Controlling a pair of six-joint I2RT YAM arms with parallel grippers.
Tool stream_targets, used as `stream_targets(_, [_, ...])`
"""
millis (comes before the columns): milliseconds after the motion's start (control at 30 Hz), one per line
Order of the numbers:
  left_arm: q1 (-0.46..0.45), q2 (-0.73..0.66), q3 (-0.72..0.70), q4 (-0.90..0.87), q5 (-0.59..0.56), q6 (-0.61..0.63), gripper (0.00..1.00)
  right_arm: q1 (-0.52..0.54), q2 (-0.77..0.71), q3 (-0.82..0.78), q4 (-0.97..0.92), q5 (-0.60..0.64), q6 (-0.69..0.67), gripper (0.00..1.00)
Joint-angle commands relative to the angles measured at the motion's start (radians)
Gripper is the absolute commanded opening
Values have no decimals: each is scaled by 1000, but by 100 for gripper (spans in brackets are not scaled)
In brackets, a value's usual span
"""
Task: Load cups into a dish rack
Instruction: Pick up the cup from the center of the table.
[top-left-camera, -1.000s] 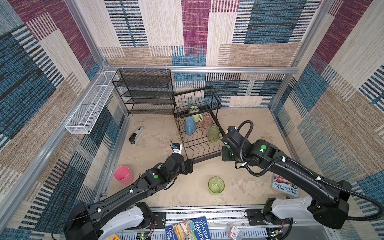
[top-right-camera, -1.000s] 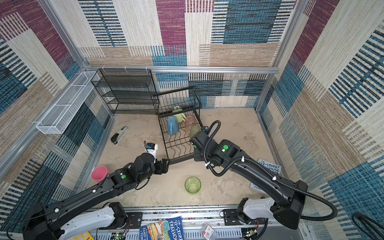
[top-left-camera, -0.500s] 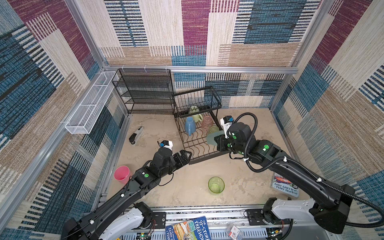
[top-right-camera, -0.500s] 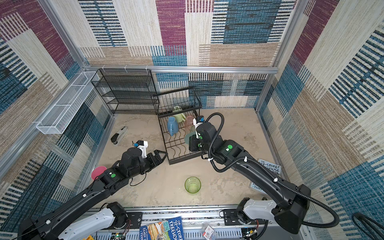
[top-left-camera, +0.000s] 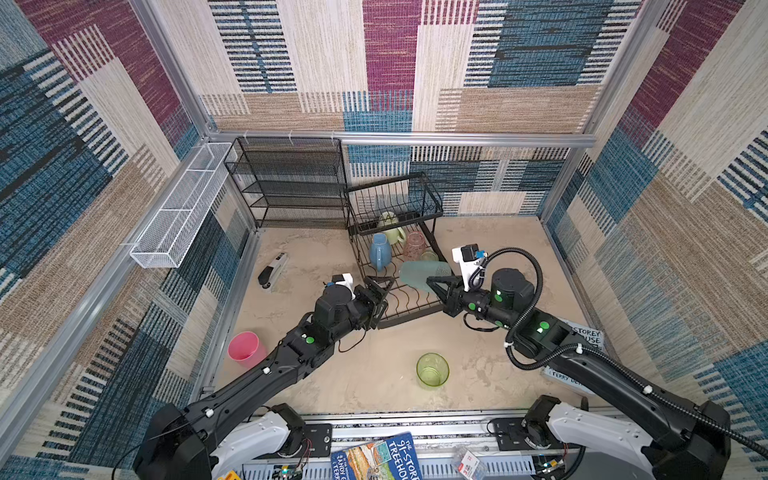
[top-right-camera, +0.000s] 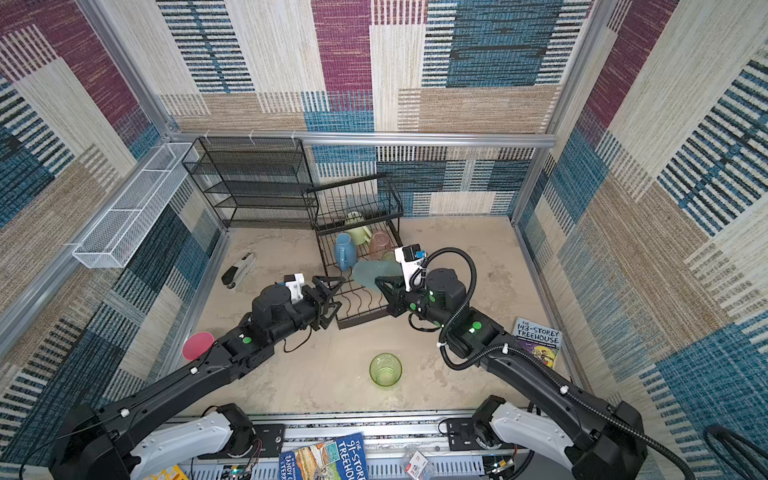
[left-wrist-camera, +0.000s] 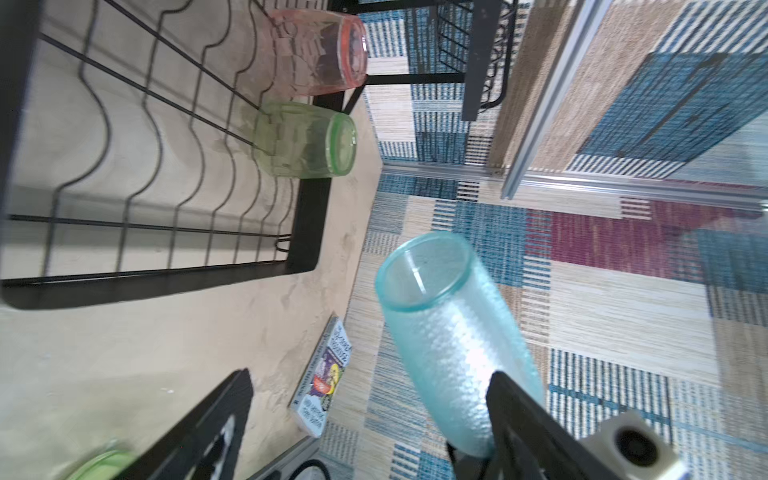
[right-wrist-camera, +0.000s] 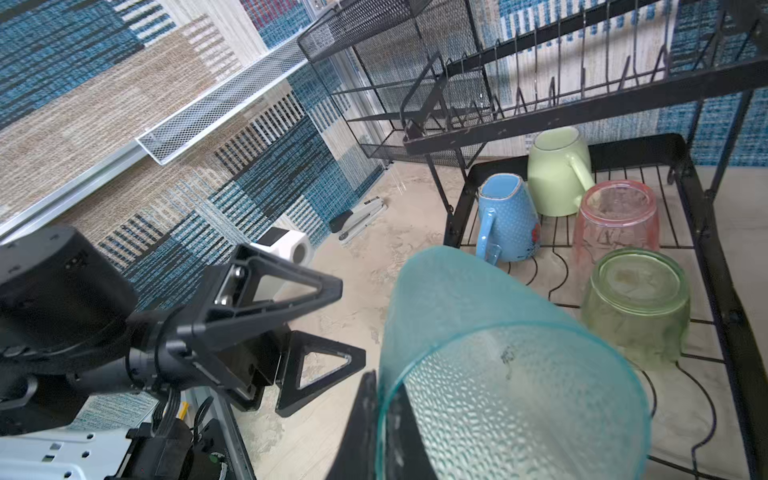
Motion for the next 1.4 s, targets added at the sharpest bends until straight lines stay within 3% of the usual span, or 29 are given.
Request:
stream_targets(0, [-14,24,27,112,-62,-90,92,-2,-28,-41,175,-29,-22,0])
stream_targets(300, [-74,151,53,278,-118,-199,92,-6,-40,-89,249,-86,-36,0])
stream_targets(800, [-120,238,111,390,-182,-222,93,-6,-34,-120,288,-127,-30,0])
stream_targets(1367, [-153,323,142,472,-226,-235,80,-8,-30,-124,294,-144,-28,0])
